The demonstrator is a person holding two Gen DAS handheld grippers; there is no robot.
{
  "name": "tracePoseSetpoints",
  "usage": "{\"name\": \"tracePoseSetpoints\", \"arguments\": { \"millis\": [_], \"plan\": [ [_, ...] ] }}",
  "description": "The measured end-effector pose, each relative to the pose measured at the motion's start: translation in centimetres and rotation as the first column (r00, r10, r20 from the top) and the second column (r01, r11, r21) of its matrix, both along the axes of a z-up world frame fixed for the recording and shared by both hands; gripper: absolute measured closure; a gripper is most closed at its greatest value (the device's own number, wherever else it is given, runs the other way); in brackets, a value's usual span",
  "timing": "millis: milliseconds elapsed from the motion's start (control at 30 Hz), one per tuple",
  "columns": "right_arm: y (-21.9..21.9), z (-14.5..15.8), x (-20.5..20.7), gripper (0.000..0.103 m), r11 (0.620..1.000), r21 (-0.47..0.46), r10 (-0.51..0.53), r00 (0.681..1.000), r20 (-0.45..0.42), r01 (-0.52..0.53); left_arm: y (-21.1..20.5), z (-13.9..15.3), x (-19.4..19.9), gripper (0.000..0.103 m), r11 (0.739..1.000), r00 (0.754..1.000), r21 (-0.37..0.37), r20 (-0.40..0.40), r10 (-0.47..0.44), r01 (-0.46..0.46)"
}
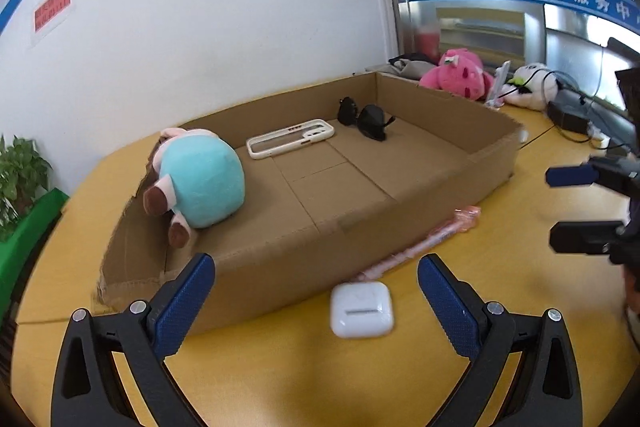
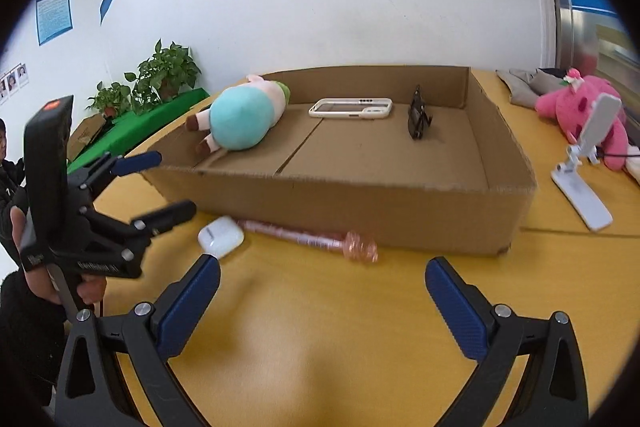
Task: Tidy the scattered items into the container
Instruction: 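Open the right gripper to drop the sunglasses and withdraw, then close the left gripper on the white earbud case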
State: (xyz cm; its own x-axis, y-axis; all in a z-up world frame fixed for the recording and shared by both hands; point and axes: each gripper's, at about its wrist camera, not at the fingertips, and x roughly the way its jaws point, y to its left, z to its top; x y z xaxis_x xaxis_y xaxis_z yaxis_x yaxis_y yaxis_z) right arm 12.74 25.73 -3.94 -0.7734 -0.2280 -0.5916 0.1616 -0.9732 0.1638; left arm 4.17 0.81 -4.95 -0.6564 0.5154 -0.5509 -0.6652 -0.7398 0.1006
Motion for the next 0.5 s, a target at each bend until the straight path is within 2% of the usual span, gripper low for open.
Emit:
{"name": "tracePoseSetpoints", "arguments": {
  "millis": [100, 200, 300, 367, 400, 500],
  "plan": [
    [0.3, -0.4, 1.4, 0.001, 0.998, -0.055, 0.012, 0.999, -0.047, -0.015, -0.5, -0.3, 0.2, 0.000, 0.999, 0.998, 0.025, 0.062, -0.024, 0.023],
    [0.3, -0.5, 1.6, 0.001, 0.998, -0.065, -0.007, 0.997, -0.077, 0.002, 0.8, -1.8, -0.6, 0.000, 0.999, 0.993, -0.047, 0.117, 0.004, 0.001],
    [0.1, 0.2, 1.6, 0.001, 0.999, -0.055, -0.008, 0.993, -0.114, 0.002, 2.0, -4.1, -2.6, 0.001, 0.996, 0.966, -0.087, 0.257, 0.029, -0.006],
    [0.0, 0.4, 1.9, 0.001, 0.999, -0.051, 0.010, 0.993, -0.121, -0.017, 2.5, -5.3, -3.6, 0.013, 0.993, 0.947, -0.119, 0.316, 0.058, -0.021],
    [0.0, 0.4, 2.0, 0.001, 0.998, -0.055, 0.023, 0.993, -0.117, -0.029, 2.7, -5.4, -3.8, 0.014, 0.990, 0.947, -0.133, 0.312, 0.076, -0.036],
    [0.4, 0.0, 2.4, 0.001, 0.990, -0.109, 0.077, 0.994, -0.075, -0.085, 3.2, -5.1, -3.7, 0.025, 0.990, 0.948, -0.139, 0.313, 0.064, -0.022]
  ]
}}
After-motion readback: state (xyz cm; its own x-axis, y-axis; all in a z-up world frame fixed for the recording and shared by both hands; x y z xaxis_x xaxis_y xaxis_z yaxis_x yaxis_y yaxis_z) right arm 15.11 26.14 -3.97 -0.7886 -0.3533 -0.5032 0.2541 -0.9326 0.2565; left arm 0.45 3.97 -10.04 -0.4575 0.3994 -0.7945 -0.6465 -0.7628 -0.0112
